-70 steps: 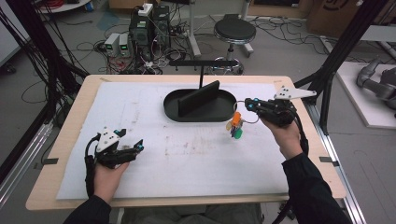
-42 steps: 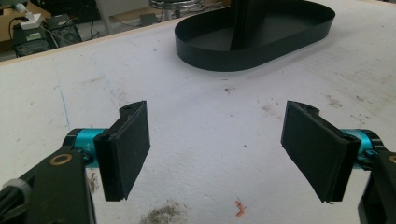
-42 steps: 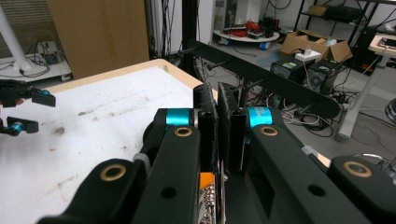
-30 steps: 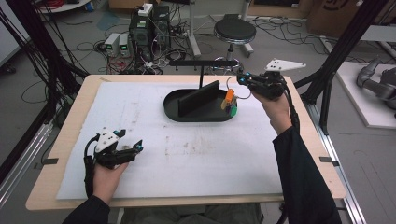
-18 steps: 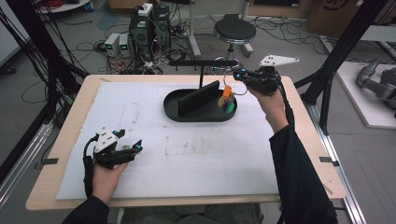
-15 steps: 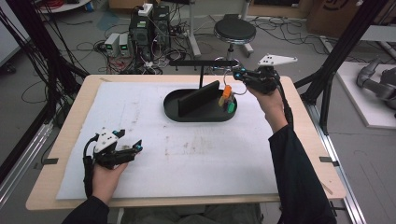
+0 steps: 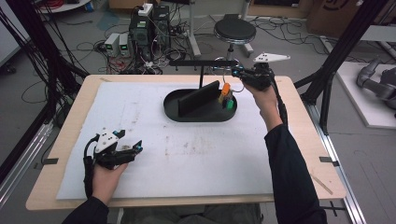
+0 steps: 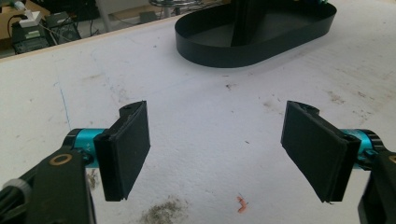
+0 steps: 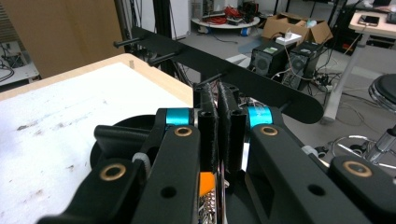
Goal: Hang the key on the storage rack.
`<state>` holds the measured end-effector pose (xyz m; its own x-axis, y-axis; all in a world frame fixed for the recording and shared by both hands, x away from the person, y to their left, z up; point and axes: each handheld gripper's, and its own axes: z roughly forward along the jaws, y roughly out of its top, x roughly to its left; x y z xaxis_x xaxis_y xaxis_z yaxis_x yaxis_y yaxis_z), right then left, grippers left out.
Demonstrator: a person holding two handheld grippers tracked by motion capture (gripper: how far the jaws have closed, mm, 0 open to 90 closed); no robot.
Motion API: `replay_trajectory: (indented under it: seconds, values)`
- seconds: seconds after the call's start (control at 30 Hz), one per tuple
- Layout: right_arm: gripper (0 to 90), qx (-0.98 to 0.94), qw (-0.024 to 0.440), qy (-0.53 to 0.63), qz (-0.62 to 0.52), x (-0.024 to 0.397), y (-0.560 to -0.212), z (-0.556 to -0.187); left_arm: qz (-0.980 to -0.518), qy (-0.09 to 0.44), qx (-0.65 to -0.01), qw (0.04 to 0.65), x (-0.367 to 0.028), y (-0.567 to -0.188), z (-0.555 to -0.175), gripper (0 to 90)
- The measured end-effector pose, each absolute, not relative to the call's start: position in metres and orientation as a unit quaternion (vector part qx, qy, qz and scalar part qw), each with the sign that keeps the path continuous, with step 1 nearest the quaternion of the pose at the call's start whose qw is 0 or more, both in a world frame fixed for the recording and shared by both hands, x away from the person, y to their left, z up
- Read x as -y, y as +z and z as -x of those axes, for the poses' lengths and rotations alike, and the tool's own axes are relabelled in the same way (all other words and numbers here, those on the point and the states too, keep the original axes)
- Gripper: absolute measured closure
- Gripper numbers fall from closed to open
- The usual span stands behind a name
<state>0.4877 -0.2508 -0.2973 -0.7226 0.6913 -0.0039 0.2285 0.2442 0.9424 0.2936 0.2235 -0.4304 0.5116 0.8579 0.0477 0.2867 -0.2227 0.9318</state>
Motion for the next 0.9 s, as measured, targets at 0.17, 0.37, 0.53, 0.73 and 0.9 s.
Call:
replay_trajectory:
  seconds: [0.17, 0.37, 0.53, 0.73, 0.9]
  values:
    - [87.7, -0.755, 0.229, 0.530, -0.312, 0.248, -0.295, -0.496, -0.723, 0.295, -0.398, 0.481, -0.225, -0.431, -0.292, 23.8]
    - [87.7, -0.749, 0.217, 0.524, -0.343, 0.252, -0.303, -0.506, -0.722, 0.299, -0.400, 0.480, -0.228, -0.431, -0.290, 23.7]
    - [87.7, -0.743, 0.217, 0.526, -0.353, 0.255, -0.307, -0.510, -0.721, 0.297, -0.402, 0.480, -0.229, -0.433, -0.290, 23.8]
    - [87.6, -0.736, 0.214, 0.532, -0.361, 0.258, -0.311, -0.515, -0.722, 0.296, -0.403, 0.478, -0.229, -0.434, -0.290, 23.8]
    - [87.6, -0.733, 0.214, 0.534, -0.363, 0.259, -0.313, -0.518, -0.722, 0.294, -0.404, 0.478, -0.229, -0.435, -0.290, 23.8]
